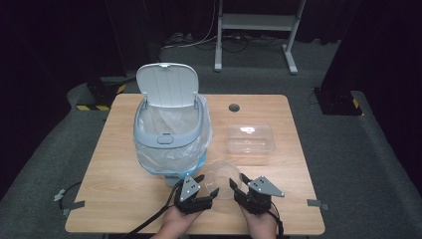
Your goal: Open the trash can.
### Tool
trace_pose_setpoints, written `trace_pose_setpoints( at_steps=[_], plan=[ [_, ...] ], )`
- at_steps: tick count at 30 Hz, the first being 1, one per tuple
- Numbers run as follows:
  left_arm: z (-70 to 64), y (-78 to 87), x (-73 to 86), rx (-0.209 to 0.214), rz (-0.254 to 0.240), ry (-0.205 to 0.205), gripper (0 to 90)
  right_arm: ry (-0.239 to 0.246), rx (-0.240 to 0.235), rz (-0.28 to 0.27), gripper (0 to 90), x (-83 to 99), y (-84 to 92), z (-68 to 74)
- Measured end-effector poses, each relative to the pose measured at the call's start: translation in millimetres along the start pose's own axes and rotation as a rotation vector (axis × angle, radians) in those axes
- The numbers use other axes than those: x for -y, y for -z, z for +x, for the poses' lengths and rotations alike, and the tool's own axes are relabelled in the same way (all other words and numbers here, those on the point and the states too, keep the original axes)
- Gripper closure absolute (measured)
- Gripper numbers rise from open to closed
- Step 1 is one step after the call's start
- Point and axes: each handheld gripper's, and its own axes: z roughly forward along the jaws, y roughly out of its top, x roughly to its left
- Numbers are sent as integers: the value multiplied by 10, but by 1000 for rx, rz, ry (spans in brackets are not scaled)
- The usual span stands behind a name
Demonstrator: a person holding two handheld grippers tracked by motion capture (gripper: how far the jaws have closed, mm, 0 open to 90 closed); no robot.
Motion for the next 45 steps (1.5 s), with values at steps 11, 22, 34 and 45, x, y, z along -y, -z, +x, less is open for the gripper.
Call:
trace_pose_setpoints(
  at_steps=[11, 22, 34, 45],
  plan=[
    [14, -36, 28, -13, 14, -7, 322, 55, 25, 51, 699, 29, -34, 11],
    [53, -76, 19, -27, 9, -22, 430, 51, 26, 79, 696, 48, -52, 1],
    [-63, -6, -4, -85, -58, -49, 674, 21, 50, 56, 678, 27, 37, -77],
    [-150, 78, -138, -115, -129, -42, 694, 47, 74, -26, 675, -19, 137, -67]
  ],
)
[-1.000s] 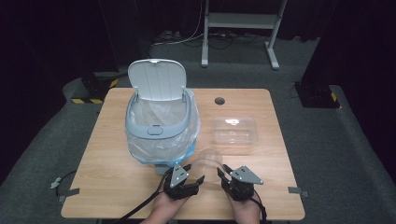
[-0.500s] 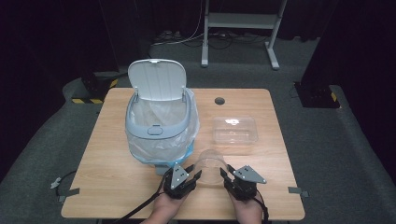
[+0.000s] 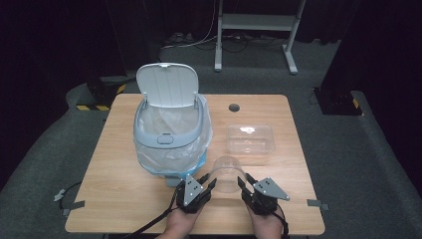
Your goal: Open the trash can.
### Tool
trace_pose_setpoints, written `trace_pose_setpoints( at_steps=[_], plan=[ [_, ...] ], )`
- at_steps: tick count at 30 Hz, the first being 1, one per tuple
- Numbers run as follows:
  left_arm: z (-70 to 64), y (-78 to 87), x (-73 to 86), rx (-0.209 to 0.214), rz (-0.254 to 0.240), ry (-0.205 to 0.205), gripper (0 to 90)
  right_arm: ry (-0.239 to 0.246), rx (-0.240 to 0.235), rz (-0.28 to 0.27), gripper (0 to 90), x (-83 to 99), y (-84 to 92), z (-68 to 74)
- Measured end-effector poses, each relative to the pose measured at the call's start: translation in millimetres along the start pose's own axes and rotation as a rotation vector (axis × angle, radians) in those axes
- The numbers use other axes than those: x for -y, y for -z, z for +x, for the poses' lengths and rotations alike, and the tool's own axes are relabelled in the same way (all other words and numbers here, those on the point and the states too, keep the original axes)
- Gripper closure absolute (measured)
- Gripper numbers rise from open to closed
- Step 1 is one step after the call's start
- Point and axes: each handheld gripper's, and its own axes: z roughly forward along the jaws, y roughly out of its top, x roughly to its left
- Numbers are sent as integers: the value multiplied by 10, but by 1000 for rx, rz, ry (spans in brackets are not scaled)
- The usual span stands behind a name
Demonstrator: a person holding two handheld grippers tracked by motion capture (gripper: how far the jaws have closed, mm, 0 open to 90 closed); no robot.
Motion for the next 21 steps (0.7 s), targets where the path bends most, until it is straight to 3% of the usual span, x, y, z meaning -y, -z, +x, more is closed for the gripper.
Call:
trace_pose_setpoints(
  at_steps=[7, 21],
  plan=[
    [-34, 134, -133, -4, -75, 9, 704, 16, 7, -93, 675, -54, 109, 49],
    [-11, 239, -356, 23, -149, 17, 705, 61, 71, -206, 677, -186, 284, 164]
  ],
)
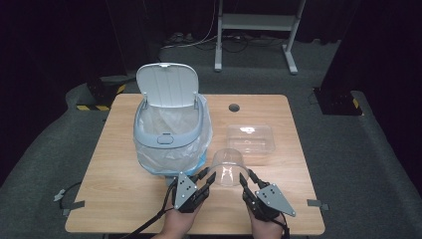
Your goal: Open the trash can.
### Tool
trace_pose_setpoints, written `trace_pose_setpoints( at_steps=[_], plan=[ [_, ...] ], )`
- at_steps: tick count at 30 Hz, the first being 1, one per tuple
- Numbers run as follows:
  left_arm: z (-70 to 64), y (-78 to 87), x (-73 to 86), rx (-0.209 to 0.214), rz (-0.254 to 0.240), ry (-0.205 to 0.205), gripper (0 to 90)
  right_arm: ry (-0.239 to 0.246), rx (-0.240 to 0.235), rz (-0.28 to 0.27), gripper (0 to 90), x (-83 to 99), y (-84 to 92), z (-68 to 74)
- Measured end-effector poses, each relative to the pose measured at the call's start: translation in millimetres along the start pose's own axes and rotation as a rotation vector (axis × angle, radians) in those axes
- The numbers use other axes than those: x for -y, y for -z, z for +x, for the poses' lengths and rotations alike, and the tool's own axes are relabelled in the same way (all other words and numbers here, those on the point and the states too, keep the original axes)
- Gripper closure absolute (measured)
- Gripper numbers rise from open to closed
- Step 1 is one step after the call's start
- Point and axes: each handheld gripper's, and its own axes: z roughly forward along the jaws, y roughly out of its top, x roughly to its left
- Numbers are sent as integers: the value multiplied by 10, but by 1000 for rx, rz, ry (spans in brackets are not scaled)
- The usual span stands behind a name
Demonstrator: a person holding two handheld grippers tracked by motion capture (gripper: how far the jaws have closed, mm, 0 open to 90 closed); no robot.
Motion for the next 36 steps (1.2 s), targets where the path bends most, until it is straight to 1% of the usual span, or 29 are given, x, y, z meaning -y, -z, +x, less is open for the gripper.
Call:
trace_pose_setpoints(
  at_steps=[1, 2, 4, 7, 8, 10, 13, 15, 18, 21, 25, 27, 29, 32, 36],
  plan=[
    [3, 0, -20, 0, -4, -7, 705, -1, 2, -5, 677, -14, 7, 1],
    [3, -3, -40, 3, -7, -1, 705, -8, 3, -7, 677, -29, 9, -1],
    [15, -1, -87, 8, -11, -7, 705, -25, 2, -15, 677, -59, 13, -11],
    [33, 18, -167, 6, -32, -13, 704, -33, 3, -31, 678, -111, 20, -7],
    [34, 24, -192, 5, -44, -7, 704, -34, 4, -35, 679, -127, 20, -3],
    [51, 39, -246, 4, -58, -12, 702, -25, 6, -48, 680, -172, 24, 9],
    [75, 57, -325, 4, -83, -7, 702, -24, 6, -65, 679, -252, 18, 15],
    [102, 68, -381, 5, -91, -11, 702, -24, 3, -71, 680, -316, 10, 15],
    [140, 79, -473, 8, -117, -1, 700, -20, 1, -80, 682, -428, 6, 21],
    [178, 100, -581, 12, -148, 0, 700, 7, 1, -98, 684, -591, 10, 21],
    [227, 134, -737, 5, -180, -7, 700, 21, -7, -132, 691, -823, 16, 20],
    [245, 153, -820, 1, -195, -16, 698, 24, -11, -145, 696, -894, 17, 22],
    [268, 174, -899, 0, -211, -21, 696, 14, -19, -164, 701, -954, 22, 27],
    [304, 219, -1002, -13, -235, -26, 692, 3, -28, -183, 704, -1026, 13, 48],
    [355, 266, -1062, -28, -258, -17, 688, 2, -37, -202, 705, -1114, -26, 93]
  ],
)
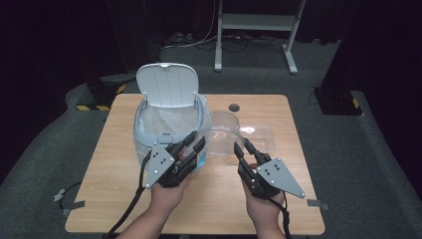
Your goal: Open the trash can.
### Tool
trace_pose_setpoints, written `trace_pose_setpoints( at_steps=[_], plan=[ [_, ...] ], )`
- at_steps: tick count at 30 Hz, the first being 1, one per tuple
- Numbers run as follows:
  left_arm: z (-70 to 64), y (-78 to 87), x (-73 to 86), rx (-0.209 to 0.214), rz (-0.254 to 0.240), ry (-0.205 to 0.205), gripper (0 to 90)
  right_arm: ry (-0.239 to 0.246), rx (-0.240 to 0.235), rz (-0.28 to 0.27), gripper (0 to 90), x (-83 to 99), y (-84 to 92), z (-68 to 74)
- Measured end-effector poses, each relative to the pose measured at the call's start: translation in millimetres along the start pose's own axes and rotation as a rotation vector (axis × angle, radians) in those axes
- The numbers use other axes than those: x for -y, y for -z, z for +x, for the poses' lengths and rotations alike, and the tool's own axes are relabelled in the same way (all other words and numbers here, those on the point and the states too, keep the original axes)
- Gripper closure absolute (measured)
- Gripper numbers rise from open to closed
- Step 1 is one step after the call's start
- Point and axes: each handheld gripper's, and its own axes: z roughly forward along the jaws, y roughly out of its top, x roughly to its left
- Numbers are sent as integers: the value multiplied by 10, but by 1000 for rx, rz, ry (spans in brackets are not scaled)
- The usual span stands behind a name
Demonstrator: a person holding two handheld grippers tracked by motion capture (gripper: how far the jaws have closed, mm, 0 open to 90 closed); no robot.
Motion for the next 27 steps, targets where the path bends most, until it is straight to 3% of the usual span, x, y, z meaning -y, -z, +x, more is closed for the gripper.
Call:
trace_pose_setpoints(
  at_steps=[14, 27],
  plan=[
    [293, 201, -189, -71, -63, 15, 688, 14, -44, -46, 705, -284, -281, 252],
    [704, 401, -219, -161, -76, 24, 686, 40, -109, -41, 703, -412, -739, 572]
  ],
)
